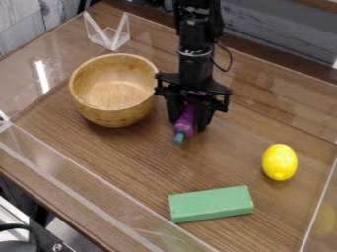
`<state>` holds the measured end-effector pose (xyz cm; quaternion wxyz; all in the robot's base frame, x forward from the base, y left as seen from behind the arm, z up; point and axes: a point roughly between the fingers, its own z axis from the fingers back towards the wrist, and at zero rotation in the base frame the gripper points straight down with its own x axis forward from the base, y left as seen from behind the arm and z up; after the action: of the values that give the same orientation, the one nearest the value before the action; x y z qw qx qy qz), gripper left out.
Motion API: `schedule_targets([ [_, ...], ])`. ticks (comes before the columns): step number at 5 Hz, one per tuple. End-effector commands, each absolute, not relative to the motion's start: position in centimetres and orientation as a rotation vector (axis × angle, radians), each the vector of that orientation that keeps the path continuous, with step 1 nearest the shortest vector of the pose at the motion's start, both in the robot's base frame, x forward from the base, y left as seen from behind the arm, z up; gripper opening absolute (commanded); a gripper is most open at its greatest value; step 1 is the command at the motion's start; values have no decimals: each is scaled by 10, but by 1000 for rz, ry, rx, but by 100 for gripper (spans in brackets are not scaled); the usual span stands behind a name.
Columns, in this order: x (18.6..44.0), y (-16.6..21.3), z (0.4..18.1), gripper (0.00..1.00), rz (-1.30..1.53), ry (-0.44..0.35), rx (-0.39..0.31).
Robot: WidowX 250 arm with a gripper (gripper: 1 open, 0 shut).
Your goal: Remove the purple eggplant from inside the brown bowl and put it on the table
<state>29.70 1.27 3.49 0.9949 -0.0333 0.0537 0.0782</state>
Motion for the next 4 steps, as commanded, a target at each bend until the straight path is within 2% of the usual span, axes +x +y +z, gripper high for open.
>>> schedule_targets([
  [1, 309, 20, 49, 0, 176, 51, -69],
  [4, 311, 7, 36, 0, 177, 58, -73],
])
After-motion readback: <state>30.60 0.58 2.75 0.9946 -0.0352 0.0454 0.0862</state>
